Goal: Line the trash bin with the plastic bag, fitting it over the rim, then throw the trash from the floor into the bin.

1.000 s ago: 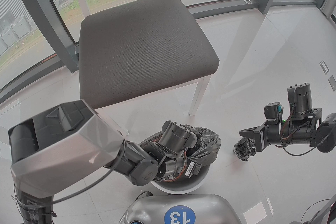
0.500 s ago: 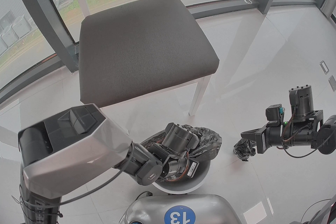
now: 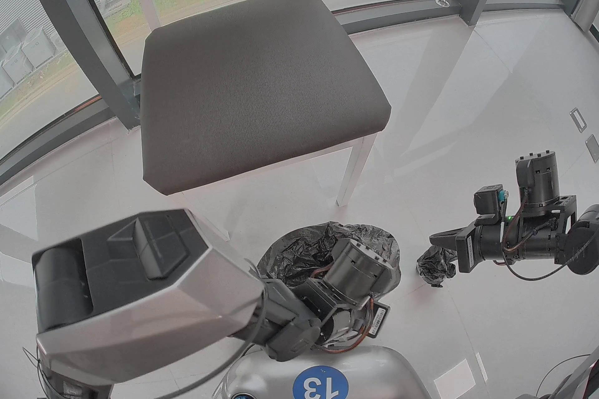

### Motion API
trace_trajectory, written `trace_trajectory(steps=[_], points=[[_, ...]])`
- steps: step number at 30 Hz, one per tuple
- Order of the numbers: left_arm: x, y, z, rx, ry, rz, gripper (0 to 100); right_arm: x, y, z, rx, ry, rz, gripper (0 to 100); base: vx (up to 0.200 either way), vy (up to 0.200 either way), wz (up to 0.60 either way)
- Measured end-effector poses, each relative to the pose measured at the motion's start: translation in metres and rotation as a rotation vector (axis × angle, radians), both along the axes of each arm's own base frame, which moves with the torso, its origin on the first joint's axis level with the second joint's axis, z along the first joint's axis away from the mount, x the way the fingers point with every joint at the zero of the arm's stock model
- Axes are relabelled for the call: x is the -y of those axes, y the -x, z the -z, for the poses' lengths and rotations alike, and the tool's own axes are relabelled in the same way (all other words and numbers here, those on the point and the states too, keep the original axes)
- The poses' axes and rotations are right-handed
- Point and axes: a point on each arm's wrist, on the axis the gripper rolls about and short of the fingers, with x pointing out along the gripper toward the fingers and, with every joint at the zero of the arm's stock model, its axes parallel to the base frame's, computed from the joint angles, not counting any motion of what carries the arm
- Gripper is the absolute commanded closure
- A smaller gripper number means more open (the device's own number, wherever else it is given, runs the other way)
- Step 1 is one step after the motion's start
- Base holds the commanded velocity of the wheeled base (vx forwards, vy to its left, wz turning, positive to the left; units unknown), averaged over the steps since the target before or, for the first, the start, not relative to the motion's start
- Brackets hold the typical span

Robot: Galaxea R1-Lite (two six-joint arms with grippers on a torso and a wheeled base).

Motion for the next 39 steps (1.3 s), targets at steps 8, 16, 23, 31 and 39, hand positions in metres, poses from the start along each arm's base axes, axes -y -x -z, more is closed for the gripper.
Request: trace_trajectory(steps=[8,16,23,31,39], points=[[0.002,0.004,0.005,-0.010,-0.008,0.002,0,0.001,0.000,0.000,-0.002,0.001,0.002,100,0.000,0.000,0.00],[0.003,0.005,0.005,0.013,0.022,0.004,0,0.000,-0.001,-0.001,0.005,-0.001,0.002,100,0.000,0.000,0.00],[0.002,0.007,0.003,0.005,0.032,-0.011,0,0.000,-0.002,-0.001,0.004,-0.001,0.002,100,0.000,0.000,0.00],[-0.005,0.008,0.007,0.018,-0.003,-0.051,0,0.000,-0.002,-0.002,0.010,-0.003,0.002,100,0.000,0.000,0.00],[-0.007,0.005,0.007,0.055,-0.034,-0.102,0,0.006,-0.001,-0.008,0.035,-0.006,0.018,100,0.000,0.000,0.00]])
